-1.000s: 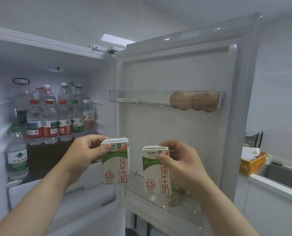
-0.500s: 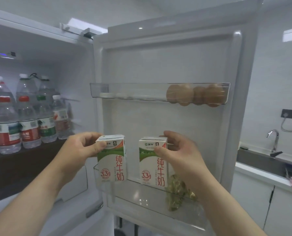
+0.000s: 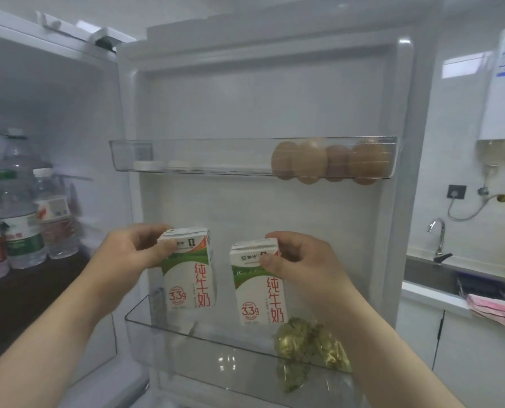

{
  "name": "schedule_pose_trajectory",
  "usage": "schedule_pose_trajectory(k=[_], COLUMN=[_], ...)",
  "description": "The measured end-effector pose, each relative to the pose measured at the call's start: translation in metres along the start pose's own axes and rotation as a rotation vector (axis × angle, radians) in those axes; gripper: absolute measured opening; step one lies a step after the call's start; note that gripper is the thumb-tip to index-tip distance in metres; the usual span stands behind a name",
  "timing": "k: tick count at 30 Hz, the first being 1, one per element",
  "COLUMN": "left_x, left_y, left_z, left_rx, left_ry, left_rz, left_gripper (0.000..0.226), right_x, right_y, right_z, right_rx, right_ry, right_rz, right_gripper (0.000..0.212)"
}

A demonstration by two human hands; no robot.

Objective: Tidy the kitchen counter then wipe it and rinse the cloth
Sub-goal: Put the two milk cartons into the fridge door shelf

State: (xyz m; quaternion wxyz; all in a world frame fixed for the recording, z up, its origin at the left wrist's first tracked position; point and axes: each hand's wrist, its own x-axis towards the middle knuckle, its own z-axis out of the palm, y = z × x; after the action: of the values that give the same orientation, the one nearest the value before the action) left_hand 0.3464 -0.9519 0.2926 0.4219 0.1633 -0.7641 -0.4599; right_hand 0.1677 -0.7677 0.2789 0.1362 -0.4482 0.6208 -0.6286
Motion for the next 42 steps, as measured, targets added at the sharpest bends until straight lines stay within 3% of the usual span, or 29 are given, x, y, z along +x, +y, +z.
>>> schedule_pose_trajectory(k=[4,8,9,12,13,21,28,42], left_x=[0.02,0.037,0.041,0.048,0.05,0.052,0.056,0.057], left_y=[-0.017,-0.039,-0.045,-0.057,-0.062,-0.087,-0.098,-0.123], left_z=[-0.008,-0.023,-0.025,-0.026,-0.026,-0.018,-0.011,-0.009], left_rx=[-0.051,-0.008,-0.005,-0.011,0.01,0.183,0.251,0.248], left_ry=[-0.077,-0.18,-0.197,-0.266,-0.297,-0.5,-0.577,-0.606], left_rz=[0.004,-0.027,-0.049,-0.105,-0.108,-0.102,-0.07,-0.076], left_gripper=[0.019,0.065,0.064,0.015,0.009,0.016,0.014,0.013], right_x=[0.008,0.013,0.014,0.012,0.011,0.004,0.009,0.018], right_y=[0.001,0.0,0.0,0.0,0.0,0.002,0.006,0.032], right_z=[0.005,0.016,0.019,0.028,0.03,0.045,0.061,0.066], right_rx=[-0.075,-0.151,-0.165,-0.225,-0.256,-0.464,-0.676,-0.821], right_ry=[0.052,0.101,0.114,0.137,0.14,0.125,0.08,0.083], right_rz=[0.002,0.066,0.079,0.134,0.156,0.276,0.335,0.349], right_gripper=[0.015,0.012,0.012,0.015,0.015,0.014,0.013,0.018])
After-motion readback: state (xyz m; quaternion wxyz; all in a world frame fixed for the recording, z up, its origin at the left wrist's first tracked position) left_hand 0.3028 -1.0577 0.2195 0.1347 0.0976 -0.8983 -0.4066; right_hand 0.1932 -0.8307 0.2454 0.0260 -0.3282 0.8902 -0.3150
